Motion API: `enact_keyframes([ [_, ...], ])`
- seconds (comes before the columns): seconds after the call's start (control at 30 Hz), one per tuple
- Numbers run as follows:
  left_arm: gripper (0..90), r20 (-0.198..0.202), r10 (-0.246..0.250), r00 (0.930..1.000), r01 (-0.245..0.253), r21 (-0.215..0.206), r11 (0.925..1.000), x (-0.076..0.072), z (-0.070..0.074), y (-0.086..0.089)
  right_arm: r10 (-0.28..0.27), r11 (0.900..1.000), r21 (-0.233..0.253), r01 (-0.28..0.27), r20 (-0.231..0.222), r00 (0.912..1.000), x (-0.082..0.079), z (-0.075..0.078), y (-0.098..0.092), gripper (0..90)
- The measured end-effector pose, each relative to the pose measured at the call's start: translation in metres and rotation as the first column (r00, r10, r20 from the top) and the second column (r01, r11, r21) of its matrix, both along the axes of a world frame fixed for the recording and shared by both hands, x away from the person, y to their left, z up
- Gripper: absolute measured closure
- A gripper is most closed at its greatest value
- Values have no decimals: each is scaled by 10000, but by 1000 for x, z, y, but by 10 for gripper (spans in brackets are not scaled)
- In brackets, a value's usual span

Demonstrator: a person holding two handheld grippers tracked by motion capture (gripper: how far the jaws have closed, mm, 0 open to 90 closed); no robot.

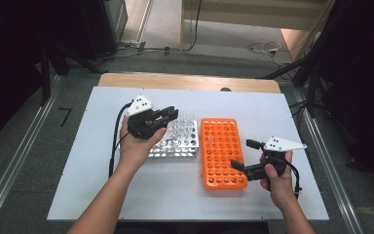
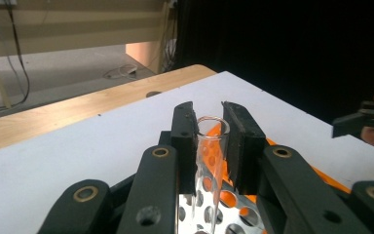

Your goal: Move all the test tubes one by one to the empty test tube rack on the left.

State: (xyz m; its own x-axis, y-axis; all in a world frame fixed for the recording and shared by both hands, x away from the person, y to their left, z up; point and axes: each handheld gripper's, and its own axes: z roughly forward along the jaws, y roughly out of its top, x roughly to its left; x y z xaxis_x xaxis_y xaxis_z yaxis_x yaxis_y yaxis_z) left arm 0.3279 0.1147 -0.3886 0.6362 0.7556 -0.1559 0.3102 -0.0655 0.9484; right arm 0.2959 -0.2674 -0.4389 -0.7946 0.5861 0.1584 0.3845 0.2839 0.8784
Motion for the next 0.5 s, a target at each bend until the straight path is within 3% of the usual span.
enact_keyframes([
  [0.5,752,200,734,9971,-737,180,9971,26,-2,3,-36,10000,-3,36,-49,10000,1,-1,-1,0],
])
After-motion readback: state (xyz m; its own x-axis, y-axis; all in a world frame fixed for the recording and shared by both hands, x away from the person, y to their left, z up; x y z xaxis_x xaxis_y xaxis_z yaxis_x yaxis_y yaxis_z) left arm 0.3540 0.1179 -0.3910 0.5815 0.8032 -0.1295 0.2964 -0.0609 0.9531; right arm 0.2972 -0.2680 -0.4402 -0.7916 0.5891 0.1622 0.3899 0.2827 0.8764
